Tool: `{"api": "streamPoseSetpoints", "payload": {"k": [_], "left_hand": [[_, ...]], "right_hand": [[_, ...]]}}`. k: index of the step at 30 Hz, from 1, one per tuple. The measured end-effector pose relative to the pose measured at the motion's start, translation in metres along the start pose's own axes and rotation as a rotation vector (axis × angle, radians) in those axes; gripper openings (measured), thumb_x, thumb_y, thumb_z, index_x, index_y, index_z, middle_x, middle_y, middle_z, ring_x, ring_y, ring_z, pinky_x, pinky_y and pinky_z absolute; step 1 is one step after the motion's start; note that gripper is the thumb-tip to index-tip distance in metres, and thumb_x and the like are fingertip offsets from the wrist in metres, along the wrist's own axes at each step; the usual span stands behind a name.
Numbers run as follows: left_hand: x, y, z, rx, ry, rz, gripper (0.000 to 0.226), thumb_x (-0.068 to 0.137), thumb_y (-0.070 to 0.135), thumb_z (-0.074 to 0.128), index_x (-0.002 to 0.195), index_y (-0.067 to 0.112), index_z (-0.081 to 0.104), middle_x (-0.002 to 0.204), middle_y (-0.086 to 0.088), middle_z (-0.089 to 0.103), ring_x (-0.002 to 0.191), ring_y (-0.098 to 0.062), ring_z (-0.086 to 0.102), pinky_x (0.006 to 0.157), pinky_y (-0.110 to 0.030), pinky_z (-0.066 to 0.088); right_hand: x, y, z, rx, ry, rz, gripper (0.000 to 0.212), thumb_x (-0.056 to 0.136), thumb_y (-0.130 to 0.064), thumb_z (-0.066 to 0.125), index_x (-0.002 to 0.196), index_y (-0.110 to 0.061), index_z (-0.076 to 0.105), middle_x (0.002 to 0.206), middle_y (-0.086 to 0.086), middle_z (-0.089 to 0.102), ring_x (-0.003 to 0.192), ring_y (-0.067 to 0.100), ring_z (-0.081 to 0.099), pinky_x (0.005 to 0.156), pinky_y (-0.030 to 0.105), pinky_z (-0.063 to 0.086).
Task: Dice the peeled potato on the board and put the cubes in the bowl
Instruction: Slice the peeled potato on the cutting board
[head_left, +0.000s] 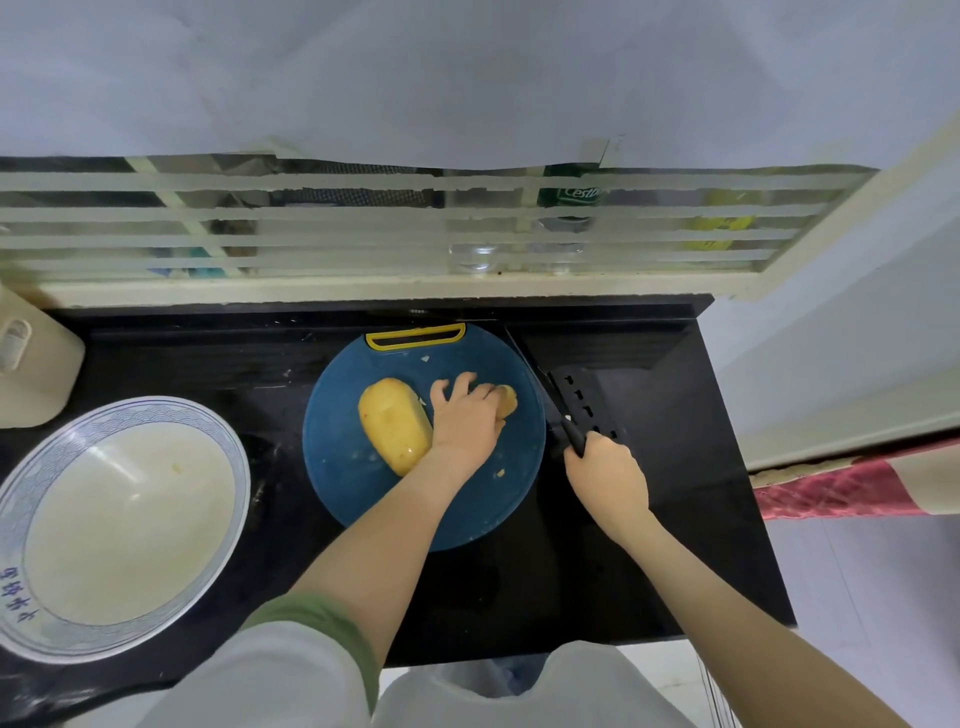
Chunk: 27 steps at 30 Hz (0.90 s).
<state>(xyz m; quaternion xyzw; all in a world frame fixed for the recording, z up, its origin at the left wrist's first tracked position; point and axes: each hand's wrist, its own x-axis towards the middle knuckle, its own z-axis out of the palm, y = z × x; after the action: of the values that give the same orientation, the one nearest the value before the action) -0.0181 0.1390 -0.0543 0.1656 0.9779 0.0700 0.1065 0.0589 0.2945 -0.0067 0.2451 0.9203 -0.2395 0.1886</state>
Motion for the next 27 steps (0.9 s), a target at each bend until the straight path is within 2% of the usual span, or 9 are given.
{"api": "streamPoseSetpoints", "payload": {"k": [3,7,11,13,15,18,20,24,27], "left_hand": [[-0.008,-0.007,-0.009,-0.085,0.071,-0.031,0.038,0.096,0.038,0.044,0.133,0.032,0.049,0.135,0.014,0.050,0.130,-0.016,0.032,0.096,-0.039,0.009],[-0.020,-0.024,-0.033,-0.329,0.294,-0.196,0.032,0.098,0.024,0.042,0.124,0.033,0.059,0.120,0.011,0.058,0.116,-0.016,0.042,0.090,-0.034,0.017],[-0.037,-0.057,-0.054,-0.447,0.451,-0.539,0.034,0.097,0.016,0.041,0.127,0.024,0.054,0.117,0.000,0.056,0.111,-0.021,0.045,0.092,-0.039,0.025],[-0.050,-0.078,-0.054,-0.461,0.356,-0.781,0.033,0.097,0.026,0.042,0.128,0.016,0.050,0.124,-0.007,0.053,0.117,-0.026,0.044,0.095,-0.043,0.027],[-0.064,-0.095,-0.047,-0.481,0.163,-0.864,0.041,0.096,0.043,0.041,0.122,0.013,0.051,0.124,-0.009,0.054,0.118,-0.029,0.046,0.095,-0.045,0.027],[-0.075,-0.111,-0.030,-0.634,-0.081,-0.765,0.047,0.093,0.059,0.036,0.114,0.020,0.051,0.112,0.000,0.059,0.109,-0.024,0.052,0.091,-0.038,0.027],[-0.076,-0.112,-0.024,-0.771,-0.178,-0.681,0.053,0.091,0.064,0.037,0.120,0.021,0.047,0.114,0.001,0.060,0.110,-0.023,0.054,0.101,-0.040,0.032],[-0.072,-0.104,-0.030,-0.735,-0.175,-0.610,0.066,0.092,0.065,0.037,0.142,0.023,0.032,0.133,-0.003,0.054,0.121,-0.028,0.050,0.107,-0.048,0.028],[-0.065,-0.098,-0.039,-0.685,-0.158,-0.590,0.069,0.090,0.065,0.040,0.145,0.024,0.027,0.131,-0.004,0.056,0.121,-0.028,0.050,0.108,-0.049,0.023]], "right_hand": [[-0.003,-0.007,0.003,0.134,-0.029,0.010,0.022,0.096,-0.023,0.049,0.081,-0.008,0.053,0.073,0.006,0.059,0.063,0.019,0.058,0.056,0.032,0.046],[-0.009,-0.030,0.011,0.296,-0.107,-0.030,0.027,0.094,-0.021,0.052,0.071,-0.008,0.050,0.067,0.004,0.053,0.058,0.014,0.049,0.053,0.029,0.039],[-0.024,-0.065,0.026,0.393,-0.208,-0.070,0.027,0.094,-0.020,0.051,0.069,-0.010,0.047,0.065,0.001,0.048,0.057,0.013,0.044,0.055,0.029,0.038],[-0.031,-0.078,0.034,0.461,-0.256,-0.054,0.028,0.094,-0.021,0.050,0.068,-0.012,0.045,0.063,0.000,0.044,0.056,0.014,0.041,0.054,0.030,0.036],[-0.037,-0.087,0.040,0.470,-0.287,-0.052,0.028,0.095,-0.024,0.049,0.069,-0.012,0.046,0.062,0.000,0.043,0.054,0.014,0.040,0.053,0.031,0.036],[-0.044,-0.094,0.047,0.482,-0.311,-0.034,0.027,0.094,-0.025,0.048,0.069,-0.014,0.043,0.061,0.000,0.042,0.053,0.015,0.038,0.052,0.032,0.035],[-0.047,-0.095,0.050,0.498,-0.321,-0.018,0.026,0.093,-0.024,0.048,0.070,-0.015,0.043,0.062,0.000,0.042,0.052,0.015,0.037,0.051,0.032,0.034],[-0.051,-0.095,0.053,0.494,-0.334,0.002,0.024,0.094,-0.022,0.048,0.072,-0.015,0.043,0.062,0.001,0.040,0.052,0.014,0.036,0.050,0.031,0.033],[-0.050,-0.094,0.053,0.497,-0.327,0.032,0.023,0.094,-0.021,0.047,0.072,-0.015,0.042,0.063,0.003,0.040,0.052,0.015,0.035,0.050,0.032,0.034]]}}
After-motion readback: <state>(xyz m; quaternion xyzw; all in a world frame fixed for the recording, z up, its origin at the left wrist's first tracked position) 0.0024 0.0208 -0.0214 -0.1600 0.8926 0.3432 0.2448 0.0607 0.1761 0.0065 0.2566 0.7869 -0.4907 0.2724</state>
